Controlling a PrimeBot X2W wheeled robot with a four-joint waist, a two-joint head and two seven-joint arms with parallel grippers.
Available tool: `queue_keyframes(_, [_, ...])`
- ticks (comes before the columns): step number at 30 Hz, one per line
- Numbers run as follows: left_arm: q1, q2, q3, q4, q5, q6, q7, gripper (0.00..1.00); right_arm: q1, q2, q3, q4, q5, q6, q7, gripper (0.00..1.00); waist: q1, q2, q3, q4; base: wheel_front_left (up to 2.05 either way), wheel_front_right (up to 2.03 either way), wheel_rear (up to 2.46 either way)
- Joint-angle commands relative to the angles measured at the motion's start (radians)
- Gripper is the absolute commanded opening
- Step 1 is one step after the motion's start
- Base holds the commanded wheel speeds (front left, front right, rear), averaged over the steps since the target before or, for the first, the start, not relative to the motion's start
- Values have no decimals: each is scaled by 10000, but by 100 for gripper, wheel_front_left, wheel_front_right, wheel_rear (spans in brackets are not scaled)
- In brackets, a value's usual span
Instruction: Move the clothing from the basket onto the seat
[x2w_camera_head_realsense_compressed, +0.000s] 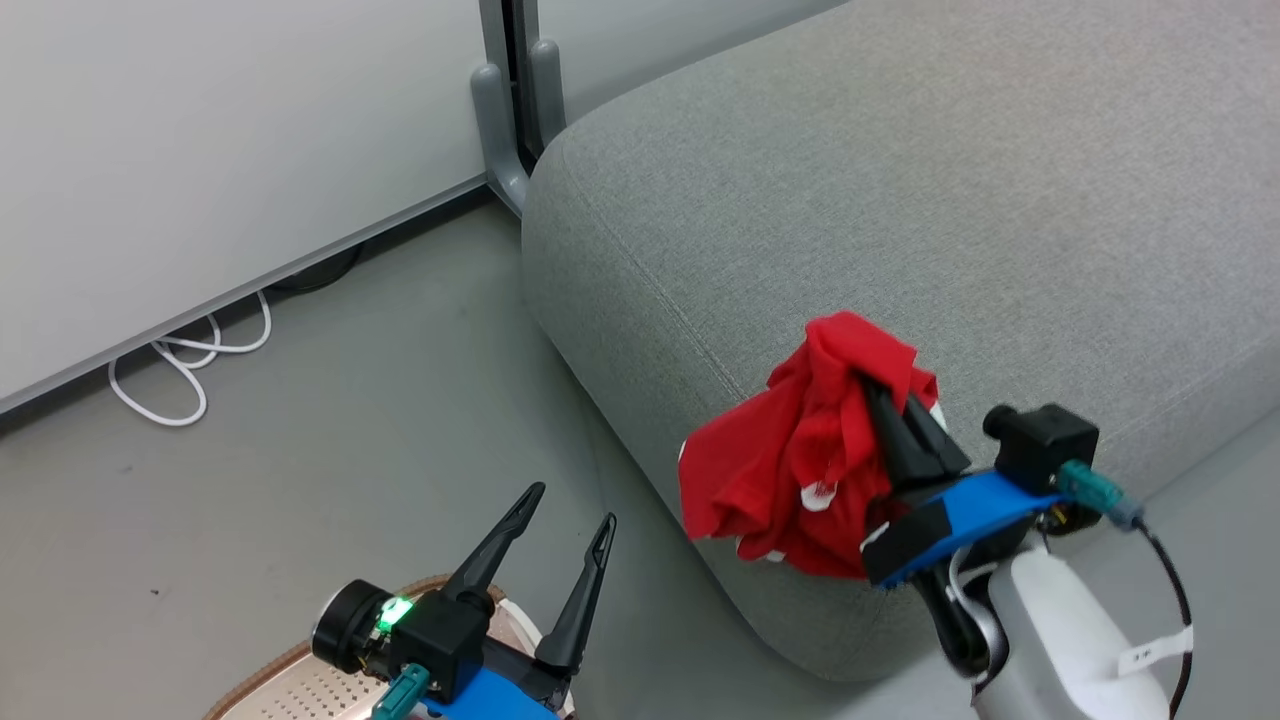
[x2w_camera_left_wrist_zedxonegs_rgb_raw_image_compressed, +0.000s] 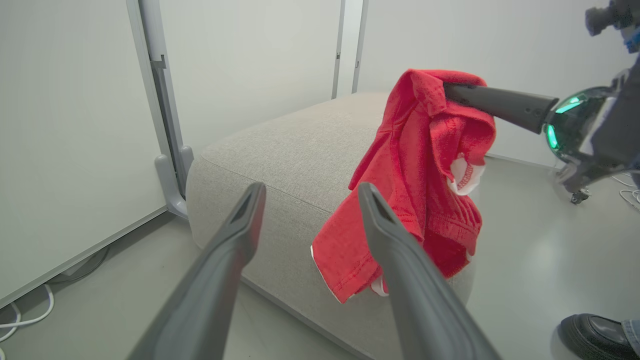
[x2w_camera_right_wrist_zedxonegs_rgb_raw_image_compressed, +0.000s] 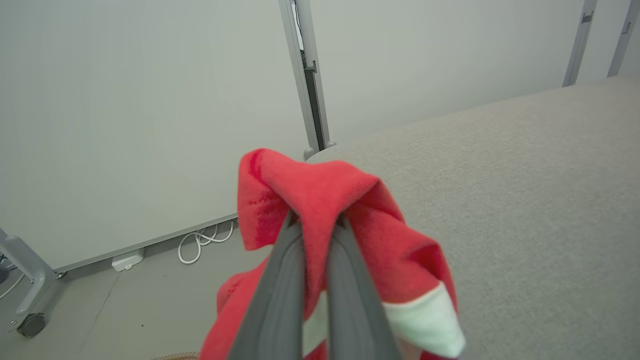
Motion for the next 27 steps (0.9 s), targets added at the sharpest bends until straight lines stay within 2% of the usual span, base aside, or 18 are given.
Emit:
queue_keyframes(1, [-198,132,6,-83,92,-7,-27,100,-465,-12,-158,30,27,7,59,0,0,-1,217,83,0,0,0])
queue_keyframes(5, [-385,303,-100,-229,205,-6,-27,100,-1540,-13,-890,185,-75,7,234,0,0,-1,704,239,0,0,0])
queue_keyframes(10, [-817,700,-285,-547,416,-6,-27,100,-3050,-10,-2446,488,-100,9,503,0,0,-1,1602,580,0,0,0])
queue_keyframes(13, [-1105,943,-430,-805,520,-6,-27,100,-3981,-25,-3474,629,-572,7,739,0,0,-1,2208,794,0,0,0])
queue_keyframes(14, [-1105,943,-430,-805,520,-6,-27,100,-3981,-25,-3474,629,-572,7,739,0,0,-1,2208,794,0,0,0])
queue_keyframes(20, [-1878,1531,-726,-1309,745,-6,-27,100,-5592,-474,-5456,447,-1691,9,1192,0,0,-1,3525,1340,0,0,0])
queue_keyframes(27, [-2699,1969,-997,-1784,781,-6,-27,100,-6350,-1128,-7188,229,-2209,9,1259,0,0,-1,4664,2031,0,0,0])
